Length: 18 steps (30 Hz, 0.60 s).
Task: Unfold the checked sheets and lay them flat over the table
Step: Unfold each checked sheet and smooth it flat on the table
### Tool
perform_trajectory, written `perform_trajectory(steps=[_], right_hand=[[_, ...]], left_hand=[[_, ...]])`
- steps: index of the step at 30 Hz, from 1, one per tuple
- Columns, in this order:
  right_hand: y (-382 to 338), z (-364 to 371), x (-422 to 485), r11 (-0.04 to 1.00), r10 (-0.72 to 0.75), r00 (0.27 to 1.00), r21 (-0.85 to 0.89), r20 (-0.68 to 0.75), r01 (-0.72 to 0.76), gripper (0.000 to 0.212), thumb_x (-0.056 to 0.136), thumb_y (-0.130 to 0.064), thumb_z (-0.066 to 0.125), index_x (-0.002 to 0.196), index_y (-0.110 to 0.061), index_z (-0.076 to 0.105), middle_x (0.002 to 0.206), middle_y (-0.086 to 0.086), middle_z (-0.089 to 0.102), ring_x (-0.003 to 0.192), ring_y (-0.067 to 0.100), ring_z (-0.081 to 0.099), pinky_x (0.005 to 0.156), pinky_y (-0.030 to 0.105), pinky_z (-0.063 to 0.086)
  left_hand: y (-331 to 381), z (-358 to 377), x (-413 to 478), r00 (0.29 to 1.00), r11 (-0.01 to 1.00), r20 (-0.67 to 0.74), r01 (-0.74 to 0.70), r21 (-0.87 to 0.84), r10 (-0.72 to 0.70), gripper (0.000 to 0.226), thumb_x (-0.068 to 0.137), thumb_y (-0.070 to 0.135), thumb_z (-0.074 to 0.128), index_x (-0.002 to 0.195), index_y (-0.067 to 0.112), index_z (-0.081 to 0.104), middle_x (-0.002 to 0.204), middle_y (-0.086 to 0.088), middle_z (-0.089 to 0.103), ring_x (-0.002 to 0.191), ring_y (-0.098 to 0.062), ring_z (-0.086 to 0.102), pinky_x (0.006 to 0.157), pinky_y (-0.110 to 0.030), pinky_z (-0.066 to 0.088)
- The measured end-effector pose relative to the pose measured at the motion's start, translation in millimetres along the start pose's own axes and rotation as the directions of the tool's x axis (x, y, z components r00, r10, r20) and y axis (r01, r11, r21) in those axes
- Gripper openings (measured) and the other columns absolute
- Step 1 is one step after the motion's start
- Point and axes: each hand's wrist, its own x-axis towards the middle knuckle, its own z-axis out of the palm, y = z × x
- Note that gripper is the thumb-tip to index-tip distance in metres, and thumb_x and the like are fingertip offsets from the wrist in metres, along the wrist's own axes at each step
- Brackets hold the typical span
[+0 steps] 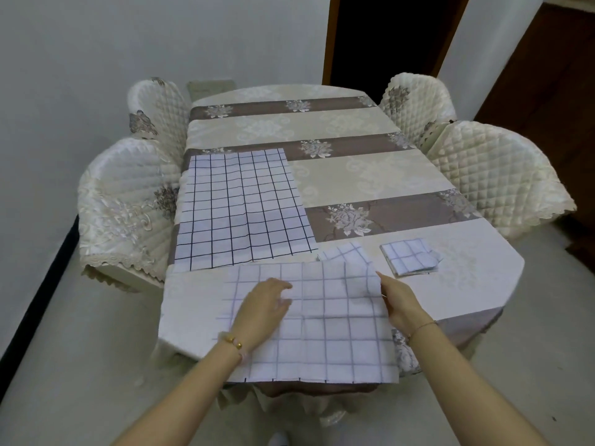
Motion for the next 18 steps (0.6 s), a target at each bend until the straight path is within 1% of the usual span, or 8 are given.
perform_trajectory(steps=[3,4,6,8,11,13,16,18], right_hand=[[0.2,-8.6,-11.9,1.0,0.017,0.999,-0.023,0.04,-0.017,0.028,0.093,-0.036,0.055,0.1,-0.01,0.064,0.093,0.008,0.067,0.083,0.025,0.062,0.07,0.039,0.052],[2.7,-13.9,-14.2,0.999,0.023,0.999,-0.046,0.043,-0.021,0.03,0.094,-0.039,0.051,0.102,-0.012,0.062,0.093,0.006,0.066,0.082,0.024,0.061,0.068,0.037,0.05],[10.8,-24.6,-24.2,0.993,0.036,0.997,-0.116,0.073,-0.027,0.032,0.093,-0.041,0.052,0.104,-0.013,0.062,0.098,0.009,0.067,0.088,0.027,0.063,0.072,0.039,0.052],[23.2,-33.3,-36.4,0.977,0.06,0.993,-0.209,0.099,-0.038,0.031,0.089,-0.036,0.059,0.108,-0.012,0.063,0.104,0.012,0.069,0.095,0.031,0.065,0.078,0.041,0.055],[45.8,-42.2,-56.5,0.928,0.069,0.99,-0.372,0.123,-0.019,0.018,0.087,-0.023,0.064,0.1,-0.01,0.068,0.101,0.011,0.072,0.089,0.026,0.068,0.068,0.034,0.056],[61.0,-46.6,-67.5,0.928,0.071,0.99,-0.371,0.12,-0.021,0.011,0.086,-0.015,0.065,0.093,-0.009,0.07,0.095,0.01,0.074,0.081,0.021,0.07,0.063,0.029,0.056],[79.2,-52.6,-75.0,0.947,0.069,0.994,-0.319,0.085,-0.038,0.017,0.087,-0.011,0.063,0.1,-0.001,0.069,0.098,0.014,0.073,0.083,0.021,0.068,0.061,0.024,0.056],[86.6,-53.6,-76.7,0.956,0.074,0.995,-0.289,0.071,-0.05,0.028,0.088,-0.013,0.063,0.105,0.008,0.064,0.1,0.019,0.071,0.085,0.023,0.067,0.061,0.023,0.055]], left_hand=[[1.2,30.1,-18.4,0.98,0.986,0.187,-0.093,0.14,0.066,0.066,0.083,0.052,0.024,0.135,0.019,0.05,0.139,0.002,0.051,0.129,-0.017,0.045,0.107,-0.027,0.03],[-3.8,38.2,-24.3,0.971,0.972,0.227,-0.117,0.202,0.069,0.069,0.081,0.052,0.024,0.134,0.019,0.051,0.139,0.001,0.052,0.129,-0.019,0.047,0.108,-0.031,0.033],[-12.5,49.3,-33.2,0.951,0.937,0.307,-0.129,0.324,0.025,0.059,0.082,0.05,0.032,0.124,0.02,0.061,0.13,0.002,0.061,0.117,-0.02,0.06,0.095,-0.037,0.048],[-14.7,54.0,-38.1,0.952,0.897,0.304,-0.143,0.419,0.01,0.054,0.08,0.049,0.036,0.117,0.024,0.066,0.122,0.007,0.066,0.108,-0.016,0.066,0.084,-0.035,0.055],[-13.8,53.1,-39.7,0.944,0.87,0.325,-0.202,0.449,0.051,0.053,0.08,0.047,0.036,0.117,0.024,0.067,0.122,0.007,0.066,0.108,-0.016,0.066,0.083,-0.037,0.055],[-14.6,52.3,-38.5,0.937,0.871,0.346,-0.214,0.443,0.054,0.053,0.08,0.047,0.036,0.117,0.023,0.067,0.122,0.006,0.066,0.108,-0.017,0.066,0.083,-0.038,0.055],[-12.0,50.4,-38.2,0.944,0.878,0.331,-0.17,0.447,0.014,0.055,0.08,0.047,0.034,0.117,0.022,0.067,0.123,0.004,0.066,0.109,-0.019,0.066,0.084,-0.039,0.054],[-5.2,51.3,-39.8,0.96,0.904,0.28,-0.132,0.406,0.014,0.068,0.079,0.05,0.024,0.13,0.018,0.057,0.139,0.0,0.053,0.126,-0.023,0.053,0.1,-0.043,0.044]])
